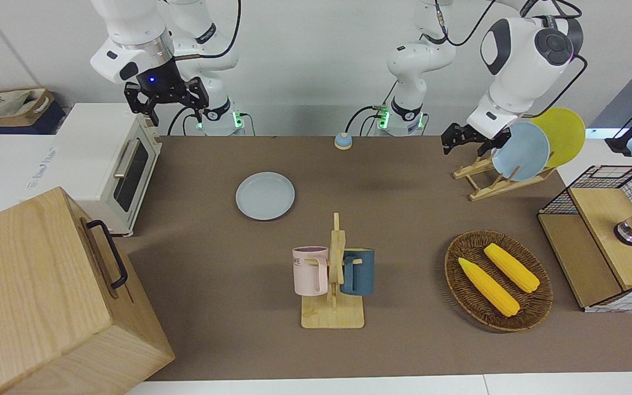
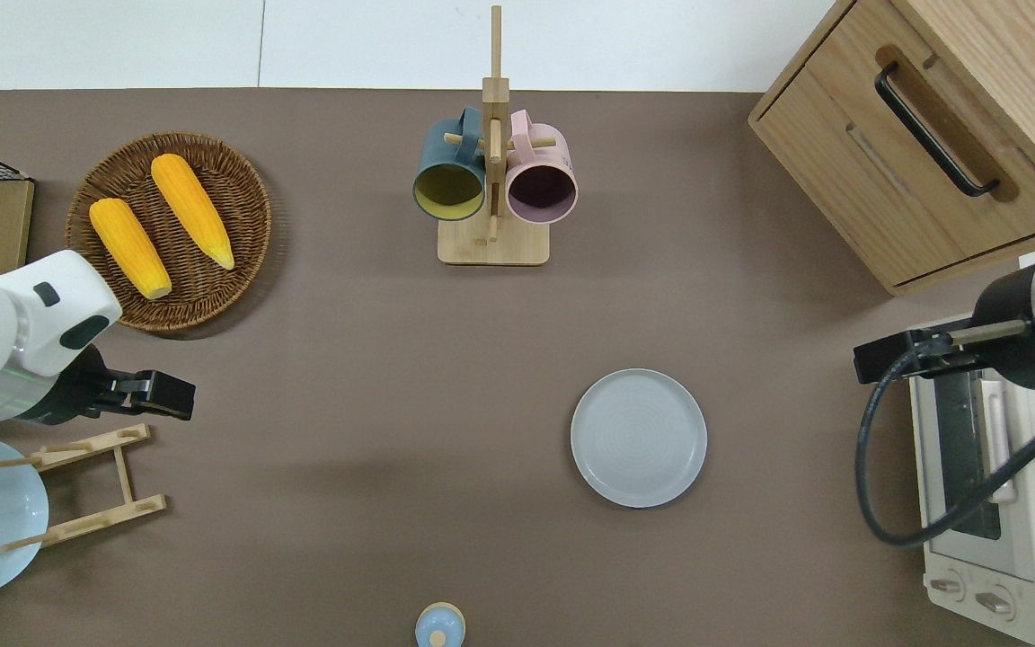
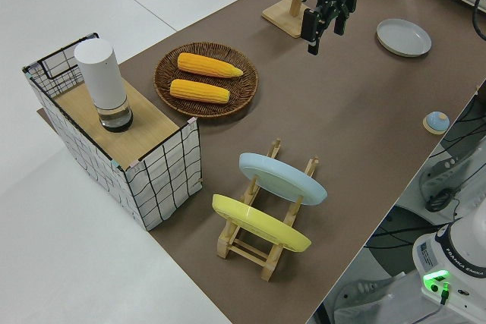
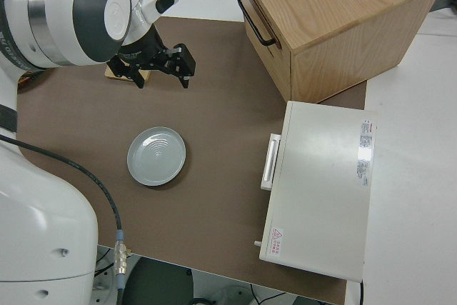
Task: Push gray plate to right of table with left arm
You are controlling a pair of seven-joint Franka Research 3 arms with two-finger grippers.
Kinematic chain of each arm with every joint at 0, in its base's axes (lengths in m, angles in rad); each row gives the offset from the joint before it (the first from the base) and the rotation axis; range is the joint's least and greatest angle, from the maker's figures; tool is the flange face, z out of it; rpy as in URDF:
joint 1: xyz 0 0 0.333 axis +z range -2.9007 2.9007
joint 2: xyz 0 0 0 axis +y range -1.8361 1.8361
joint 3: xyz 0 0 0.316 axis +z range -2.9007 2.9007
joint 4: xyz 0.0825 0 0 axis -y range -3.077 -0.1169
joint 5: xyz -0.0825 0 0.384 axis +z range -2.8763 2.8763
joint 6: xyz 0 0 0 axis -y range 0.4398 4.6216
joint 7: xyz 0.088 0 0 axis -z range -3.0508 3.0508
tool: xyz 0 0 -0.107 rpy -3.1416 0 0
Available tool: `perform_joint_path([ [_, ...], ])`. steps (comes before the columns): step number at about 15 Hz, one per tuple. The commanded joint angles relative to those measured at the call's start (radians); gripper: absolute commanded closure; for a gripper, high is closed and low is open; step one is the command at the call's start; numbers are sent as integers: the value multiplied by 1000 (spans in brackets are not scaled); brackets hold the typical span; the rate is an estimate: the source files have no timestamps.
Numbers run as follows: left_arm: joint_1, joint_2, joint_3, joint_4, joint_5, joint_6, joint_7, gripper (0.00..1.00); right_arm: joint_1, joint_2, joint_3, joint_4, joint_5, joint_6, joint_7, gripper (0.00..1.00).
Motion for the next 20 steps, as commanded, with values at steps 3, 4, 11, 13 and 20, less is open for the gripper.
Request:
perform_joint_path([
  [3, 3, -7, 32, 41, 17, -30, 30, 9, -11, -8, 4, -1, 8, -12, -3, 17],
  [4, 3, -7, 35, 42, 23, -30, 30, 9, -11, -8, 6, -1, 8, -12, -1, 17],
  [11, 4, 9, 63, 105, 61, -12, 33, 9, -11, -8, 6, 1, 10, -12, -3, 17],
  [13, 4, 10, 64, 107, 65, -6, 33, 9, -11, -8, 6, -1, 8, -12, -3, 17],
  [20, 3, 7, 66, 108, 69, 34, 34, 9, -11, -8, 6, 1, 10, -12, -3, 17],
])
